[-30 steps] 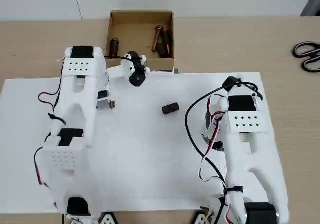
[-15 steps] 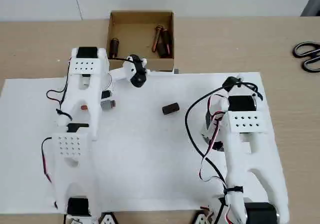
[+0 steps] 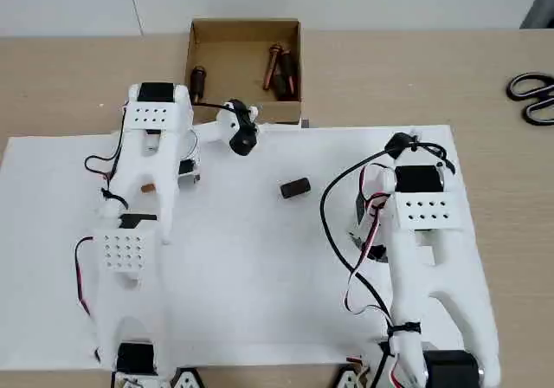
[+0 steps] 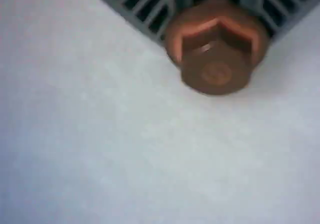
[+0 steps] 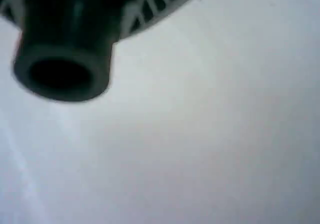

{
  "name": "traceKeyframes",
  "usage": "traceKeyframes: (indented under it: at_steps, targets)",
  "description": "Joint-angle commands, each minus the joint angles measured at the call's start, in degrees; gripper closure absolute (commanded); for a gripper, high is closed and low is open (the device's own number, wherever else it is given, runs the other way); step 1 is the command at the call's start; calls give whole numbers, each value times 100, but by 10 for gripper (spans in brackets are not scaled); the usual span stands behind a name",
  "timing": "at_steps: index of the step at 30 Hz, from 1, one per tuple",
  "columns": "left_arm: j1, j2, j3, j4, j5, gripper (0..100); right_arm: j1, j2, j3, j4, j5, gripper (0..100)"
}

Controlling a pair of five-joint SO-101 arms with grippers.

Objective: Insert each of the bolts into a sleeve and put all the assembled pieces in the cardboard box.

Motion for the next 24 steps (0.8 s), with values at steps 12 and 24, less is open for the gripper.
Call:
traceKeyframes:
  at_steps: [12, 24]
  targets:
    - [862, -3596, 1191, 35, 2233, 995, -22, -2202, -501, 330, 721, 995]
    - [2321, -7930, 4734, -62, 4475, 995, -13, -4163, 79, 752, 2479, 995]
